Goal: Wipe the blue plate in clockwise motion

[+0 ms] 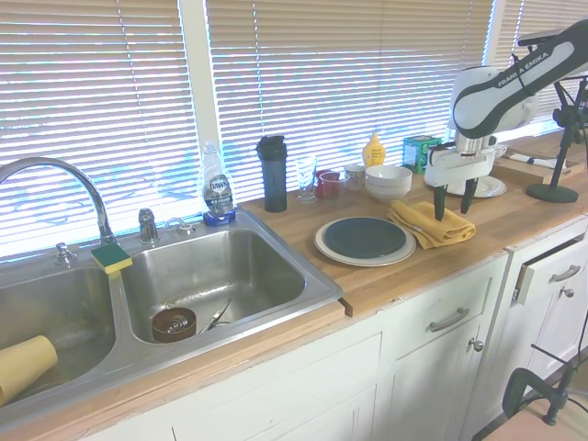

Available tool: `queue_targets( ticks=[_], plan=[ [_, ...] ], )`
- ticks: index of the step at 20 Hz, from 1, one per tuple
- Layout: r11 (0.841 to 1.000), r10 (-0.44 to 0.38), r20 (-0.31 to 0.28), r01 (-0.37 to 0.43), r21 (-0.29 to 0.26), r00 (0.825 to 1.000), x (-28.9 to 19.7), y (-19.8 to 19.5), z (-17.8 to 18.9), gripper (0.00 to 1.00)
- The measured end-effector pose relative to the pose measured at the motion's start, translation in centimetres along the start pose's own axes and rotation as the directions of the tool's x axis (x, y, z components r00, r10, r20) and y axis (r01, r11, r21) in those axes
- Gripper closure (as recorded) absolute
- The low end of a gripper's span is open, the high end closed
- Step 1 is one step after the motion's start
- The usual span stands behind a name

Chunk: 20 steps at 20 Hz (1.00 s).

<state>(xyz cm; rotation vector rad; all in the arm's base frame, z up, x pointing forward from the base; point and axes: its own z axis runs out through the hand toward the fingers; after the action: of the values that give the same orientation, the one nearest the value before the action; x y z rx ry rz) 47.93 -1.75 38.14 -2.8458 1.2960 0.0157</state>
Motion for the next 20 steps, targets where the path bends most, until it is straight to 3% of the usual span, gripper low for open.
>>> queue_targets(
  ticks=[13,20],
  plan=[
    [0.995,0.048,0.131,-0.059,0.081,0.990,7.3,1.8,2.0,0.00],
    [0.986,0.025,0.251,-0.064,0.151,0.968,8.8,2.7,4.4,0.00]
  ],
)
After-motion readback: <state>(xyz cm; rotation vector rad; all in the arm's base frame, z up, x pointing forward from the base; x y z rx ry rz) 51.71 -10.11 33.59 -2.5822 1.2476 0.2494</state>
